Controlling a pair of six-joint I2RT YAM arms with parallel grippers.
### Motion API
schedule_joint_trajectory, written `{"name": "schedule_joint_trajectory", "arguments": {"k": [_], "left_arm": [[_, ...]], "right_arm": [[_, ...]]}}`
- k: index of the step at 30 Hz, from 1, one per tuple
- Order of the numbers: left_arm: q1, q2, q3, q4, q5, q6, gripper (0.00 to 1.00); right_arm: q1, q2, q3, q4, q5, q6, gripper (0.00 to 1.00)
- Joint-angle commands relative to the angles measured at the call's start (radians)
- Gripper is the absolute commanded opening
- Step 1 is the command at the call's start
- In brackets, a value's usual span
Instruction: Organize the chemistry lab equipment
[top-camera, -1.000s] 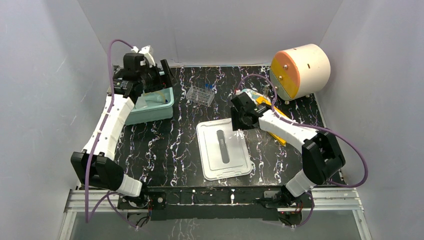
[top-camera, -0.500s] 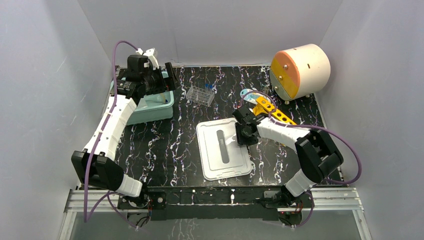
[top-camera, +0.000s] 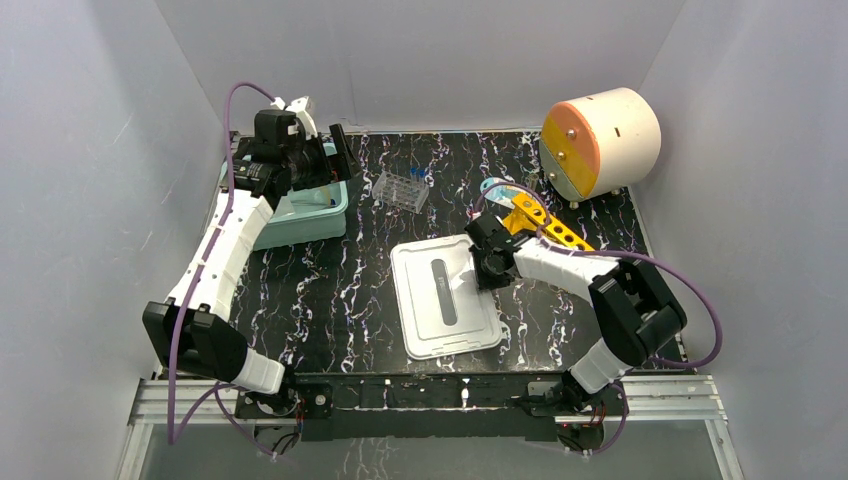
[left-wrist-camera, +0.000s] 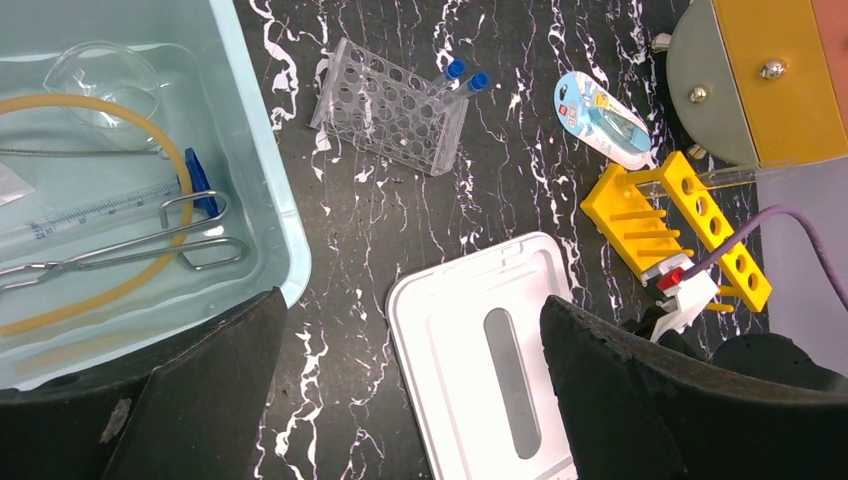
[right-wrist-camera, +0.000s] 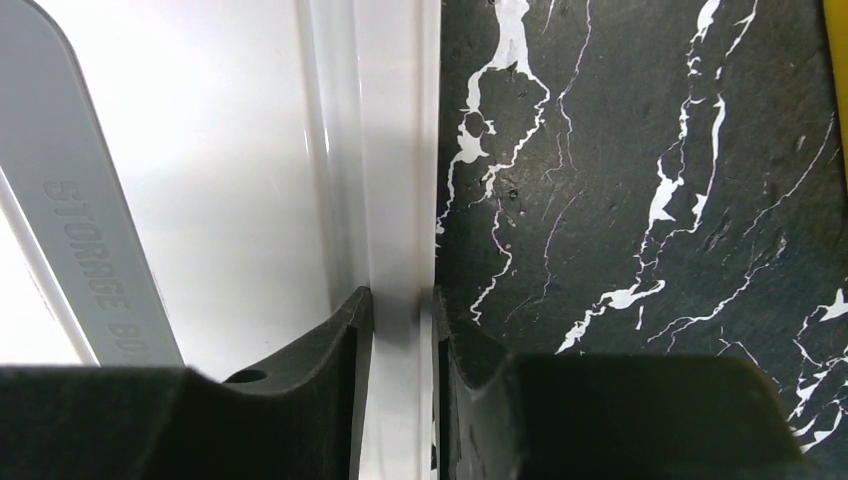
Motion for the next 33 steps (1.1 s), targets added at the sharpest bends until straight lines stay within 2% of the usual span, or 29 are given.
{"name": "schedule_joint_trajectory", "arguments": {"k": [1,5,11,22,29,33], "left_arm": [[-0.002,-0.031,-0.012,0.013,0.009,-0.035,0.98],[-0.001,-0.043,-0.04,0.042,-0.001,-0.082,0.98],[-0.01,-0.07,-0.162,0.136,0.169,-0.163,0.98],[-0.231,-0.147,-0.429,0.186,0.134,-0.229,0.98],[-0.299,-0.223,-0.556,0.179,0.257,-0.168,0.98],[-0.301,-0.282,-0.571,0.121,0.194,-0.116,0.98]], "right_arm": [[-0.002,-0.052,-0.043,0.065,0.079,-0.064,0.14],[-0.002,-0.117,-0.031,0.067,0.044,-0.111,0.1],[-0.002,-0.193,-0.048,0.089,0.007,-0.121,0.1],[-0.002,-0.273,-0.09,0.134,-0.041,-0.104,0.05],[-0.002,-0.366,-0.134,0.191,-0.149,-0.126,0.05],[-0.002,-0.398,-0.148,0.199,-0.179,-0.143,0.05]]}}
